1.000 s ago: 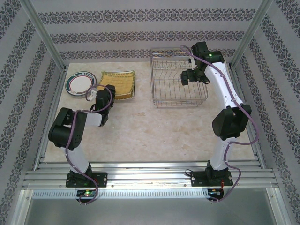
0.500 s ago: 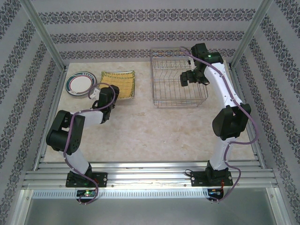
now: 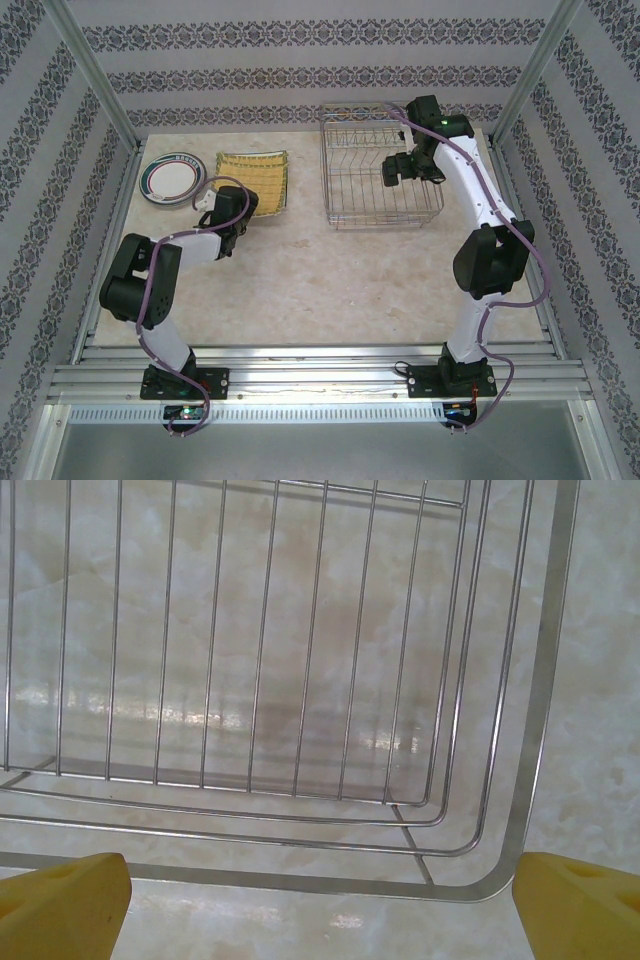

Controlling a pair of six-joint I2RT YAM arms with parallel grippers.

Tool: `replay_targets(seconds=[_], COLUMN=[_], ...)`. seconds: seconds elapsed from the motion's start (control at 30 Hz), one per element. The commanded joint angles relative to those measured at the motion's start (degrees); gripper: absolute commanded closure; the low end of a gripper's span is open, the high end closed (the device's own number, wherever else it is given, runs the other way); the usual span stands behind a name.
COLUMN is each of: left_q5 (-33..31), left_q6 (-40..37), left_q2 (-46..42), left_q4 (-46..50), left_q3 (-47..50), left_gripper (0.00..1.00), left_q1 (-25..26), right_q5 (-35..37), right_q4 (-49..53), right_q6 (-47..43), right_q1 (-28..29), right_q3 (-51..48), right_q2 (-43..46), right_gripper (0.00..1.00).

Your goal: Unload the plates from the dish rack

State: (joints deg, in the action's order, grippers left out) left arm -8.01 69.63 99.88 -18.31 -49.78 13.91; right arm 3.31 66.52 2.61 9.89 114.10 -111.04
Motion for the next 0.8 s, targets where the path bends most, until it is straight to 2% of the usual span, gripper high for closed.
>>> replay_targets(seconds=[0.0, 0.33, 0.57, 0.67, 0.73, 0.77], left_q5=[0.25, -0.11, 0.08, 0.59, 1.15, 1.35], left_q6=[-2.15, -3.43, -7.82, -11.74, -14.95, -16.42], left_q2=[2.28, 5.94, 4.73, 2.26, -0.03, -1.33], left_q4=[2.13, 3.11, 6.62, 11.03, 14.74, 17.10], left_q3=[-3.13, -6.82, -8.46, -9.24, -9.75, -10.15], left_gripper=[0.25, 0.25, 0.24, 0.14, 0.02, 0.00], left_q1=[0.77, 0.68, 0.66, 0.62, 0.75, 0.73], right_q5=[-1.37, -1.74, -2.28, -2.78, -2.92, -3.06], right_q4=[-0.50, -0.68, -1.08, -1.57, -2.08, -2.63], right_q6=[-0.41, -0.60, -0.76, -0.74, -0.69, -0.67], right_q1=[-0.13, -0.51, -1.02, -1.42, -1.63, -1.80], right_q3=[0.15, 0.08, -1.05, -2.06, -2.78, -3.27], right_q2=[1.05, 0.90, 1.40, 2.51, 3.59, 4.25], right_gripper=[0.02, 0.02, 0.02, 0.02, 0.02, 0.02])
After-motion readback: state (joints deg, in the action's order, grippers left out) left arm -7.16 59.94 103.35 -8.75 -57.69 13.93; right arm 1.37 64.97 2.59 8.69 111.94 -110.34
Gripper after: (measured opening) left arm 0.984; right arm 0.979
